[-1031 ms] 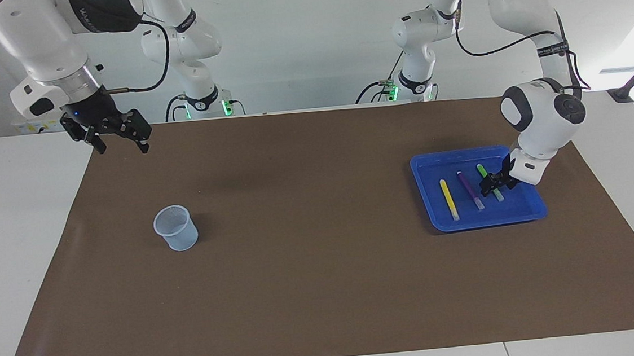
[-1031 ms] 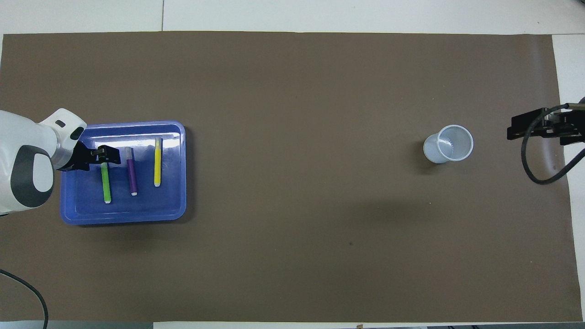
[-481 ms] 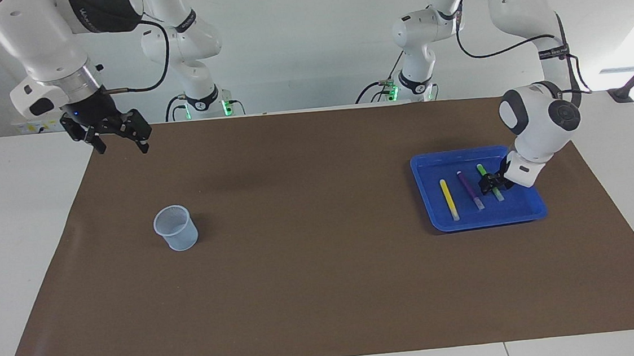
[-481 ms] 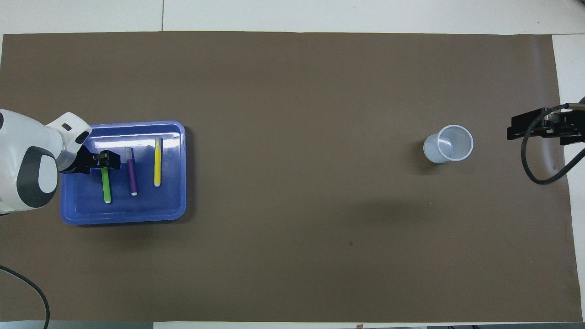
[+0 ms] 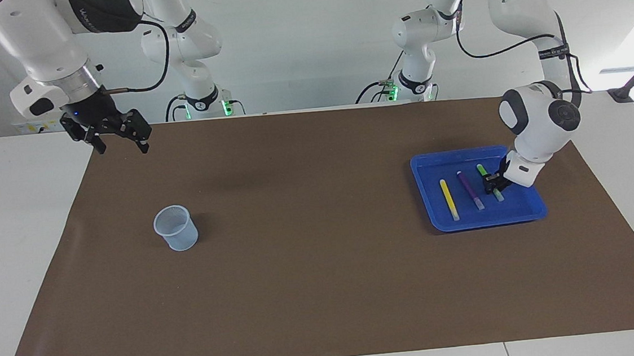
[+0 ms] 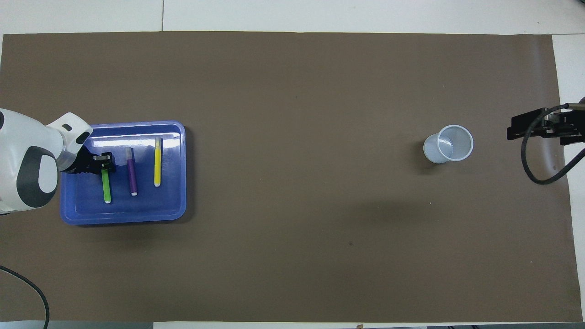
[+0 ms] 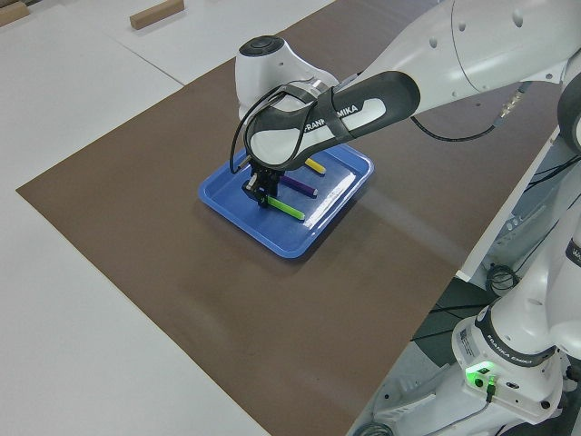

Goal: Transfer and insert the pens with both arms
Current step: 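Lift the green pen with the left gripper while the right gripper approaches, then grasp the green pen with the right gripper and open the left gripper, then carry the green pen with the right gripper into the white cup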

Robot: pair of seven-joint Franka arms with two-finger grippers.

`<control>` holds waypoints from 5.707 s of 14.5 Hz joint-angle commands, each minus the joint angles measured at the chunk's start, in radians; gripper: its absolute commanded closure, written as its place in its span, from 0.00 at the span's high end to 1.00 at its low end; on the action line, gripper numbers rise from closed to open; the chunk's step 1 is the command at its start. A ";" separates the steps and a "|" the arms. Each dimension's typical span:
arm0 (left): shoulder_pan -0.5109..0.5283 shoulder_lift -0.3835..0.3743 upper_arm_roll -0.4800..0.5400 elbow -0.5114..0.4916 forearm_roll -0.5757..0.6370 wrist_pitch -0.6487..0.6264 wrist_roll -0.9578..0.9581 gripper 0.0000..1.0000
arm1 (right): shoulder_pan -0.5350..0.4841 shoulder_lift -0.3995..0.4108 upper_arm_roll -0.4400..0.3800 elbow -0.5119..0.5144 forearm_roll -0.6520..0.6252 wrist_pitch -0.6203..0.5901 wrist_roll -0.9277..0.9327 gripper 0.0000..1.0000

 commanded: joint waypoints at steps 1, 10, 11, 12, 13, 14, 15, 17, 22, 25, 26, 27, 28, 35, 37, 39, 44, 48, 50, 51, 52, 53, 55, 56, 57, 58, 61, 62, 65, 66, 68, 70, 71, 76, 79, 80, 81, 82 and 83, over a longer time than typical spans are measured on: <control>0.005 0.000 0.004 -0.006 0.017 -0.011 0.007 0.00 | -0.007 -0.018 0.004 -0.020 -0.016 -0.002 0.018 1.00; 0.009 0.000 -0.001 0.107 0.006 -0.143 -0.065 0.00 | 0.005 -0.020 0.013 -0.018 -0.055 -0.007 -0.005 1.00; 0.008 -0.003 -0.002 0.137 -0.002 -0.190 -0.078 0.00 | 0.005 -0.020 0.013 -0.020 -0.047 -0.005 -0.002 1.00; 0.006 -0.006 -0.002 0.168 -0.031 -0.236 -0.092 0.00 | 0.005 -0.018 0.013 -0.018 -0.041 -0.004 0.000 1.00; 0.003 -0.006 -0.002 0.197 -0.058 -0.273 -0.102 0.00 | 0.005 -0.018 0.013 -0.020 -0.039 -0.005 0.000 1.00; -0.003 -0.006 -0.001 0.232 -0.086 -0.315 -0.122 0.00 | 0.003 -0.020 0.013 -0.020 -0.039 -0.007 -0.003 1.00; -0.006 -0.006 -0.002 0.265 -0.106 -0.358 -0.153 0.00 | 0.003 -0.020 0.013 -0.020 -0.038 -0.008 -0.005 1.00; -0.009 -0.007 -0.005 0.329 -0.153 -0.441 -0.223 0.00 | 0.003 -0.020 0.013 -0.021 -0.024 -0.009 -0.002 1.00; -0.024 -0.013 -0.045 0.447 -0.363 -0.617 -0.554 0.00 | 0.006 -0.033 0.013 -0.052 0.114 0.013 0.017 1.00; -0.026 -0.043 -0.106 0.446 -0.501 -0.622 -0.783 0.00 | 0.008 -0.029 0.016 -0.052 0.227 0.077 0.018 1.00; -0.026 -0.046 -0.137 0.446 -0.523 -0.616 -0.864 0.00 | 0.011 -0.029 0.047 -0.052 0.272 0.082 0.046 1.00; -0.026 -0.047 -0.183 0.451 -0.538 -0.613 -0.950 0.00 | 0.014 -0.029 0.071 -0.053 0.316 0.090 0.096 1.00; -0.026 -0.049 -0.224 0.451 -0.558 -0.602 -1.039 0.00 | 0.029 -0.029 0.088 -0.055 0.341 0.129 0.159 1.00; -0.063 -0.082 -0.350 0.391 -0.816 -0.426 -1.458 0.00 | 0.235 -0.024 0.105 -0.060 0.525 0.318 0.520 1.00; -0.108 -0.108 -0.354 0.350 -0.891 -0.392 -1.504 0.00 | 0.290 -0.023 0.107 -0.064 0.536 0.364 0.588 1.00; -0.145 -0.139 -0.355 0.282 -0.948 -0.335 -1.549 0.00 | 0.334 -0.015 0.107 -0.072 0.534 0.412 0.623 1.00; -0.164 -0.194 -0.355 0.175 -1.150 -0.217 -1.552 0.00 | 0.373 0.026 0.114 -0.084 0.525 0.453 0.583 1.00; -0.162 -0.207 -0.355 0.156 -1.209 -0.214 -1.550 0.00 | 0.373 0.034 0.113 -0.084 0.511 0.459 0.514 1.00; -0.162 -0.208 -0.357 0.147 -1.217 -0.208 -1.549 0.00 | 0.371 0.036 0.114 -0.084 0.478 0.472 0.492 0.99; -0.164 -0.211 -0.357 0.145 -1.217 -0.208 -1.549 0.00 | 0.371 0.036 0.114 -0.084 0.475 0.473 0.492 0.98; -0.164 -0.211 -0.357 0.144 -1.217 -0.208 -1.549 0.00 | 0.371 0.037 0.114 -0.084 0.473 0.472 0.492 0.89; -0.164 -0.213 -0.357 0.142 -1.217 -0.208 -1.549 0.00 | 0.371 0.037 0.113 -0.083 0.471 0.472 0.492 0.78; -0.164 -0.211 -0.357 0.142 -1.230 -0.208 -1.547 0.00 | 0.371 0.037 0.114 -0.083 0.444 0.473 0.491 0.26; -0.164 -0.213 -0.357 0.144 -1.232 -0.208 -1.547 0.00 | 0.371 0.039 0.114 -0.083 0.433 0.475 0.491 0.03; -0.164 -0.213 -0.357 0.142 -1.233 -0.208 -1.547 0.00 | 0.373 0.040 0.114 -0.083 0.433 0.484 0.491 0.00; -0.164 -0.213 -0.357 0.142 -1.235 -0.208 -1.547 0.00 | 0.373 0.040 0.114 -0.083 0.433 0.493 0.492 0.00; -0.170 -0.214 -0.357 0.142 -1.238 -0.202 -1.547 0.00 | 0.373 0.040 0.114 -0.081 0.433 0.495 0.491 0.00; -0.170 -0.213 -0.357 0.142 -1.238 -0.200 -1.547 0.00 | 0.373 0.040 0.114 -0.081 0.433 0.498 0.491 0.00; -0.170 -0.219 -0.357 0.142 -1.250 -0.193 -1.547 0.00 | 0.371 0.040 0.114 -0.083 0.432 0.495 0.489 0.00; -0.173 -0.225 -0.357 0.144 -1.250 -0.180 -1.531 0.16 | 0.371 0.040 0.113 -0.083 0.425 0.495 0.489 0.00; -0.190 -0.240 -0.357 0.142 -1.250 -0.127 -1.537 1.00 | 0.364 0.042 0.114 -0.083 0.393 0.493 0.486 0.00; -0.190 -0.240 -0.357 0.139 -1.250 -0.126 -1.537 1.00 | 0.352 0.040 0.111 -0.084 0.378 0.487 0.446 0.00; -0.190 -0.242 -0.357 0.139 -1.250 -0.125 -1.537 1.00 | 0.333 0.040 0.111 -0.086 0.352 0.484 0.431 0.00; -0.188 -0.247 -0.357 0.139 -1.250 -0.122 -1.537 1.00 | 0.180 -0.003 0.111 -0.211 0.286 0.488 0.116 0.00; -0.181 -0.248 -0.354 0.138 -1.249 -0.125 -1.531 1.00 | 0.070 -0.047 0.110 -0.312 0.242 0.499 -0.118 0.00; -0.176 -0.247 -0.352 0.138 -1.243 -0.128 -1.529 1.00 | 0.045 -0.061 0.110 -0.343 0.219 0.504 -0.185 0.00; -0.172 -0.247 -0.349 0.138 -1.237 -0.134 -1.526 1.00 | 0.025 -0.065 0.110 -0.357 0.191 0.518 -0.237 0.00; -0.161 -0.247 -0.349 0.138 -1.217 -0.143 -1.500 1.00 | 0.005 -0.067 0.111 -0.371 0.147 0.539 -0.291 0.00; -0.155 -0.245 -0.349 0.142 -1.168 -0.162 -1.477 1.00 | -0.010 -0.067 0.111 -0.377 0.120 0.553 -0.325 0.00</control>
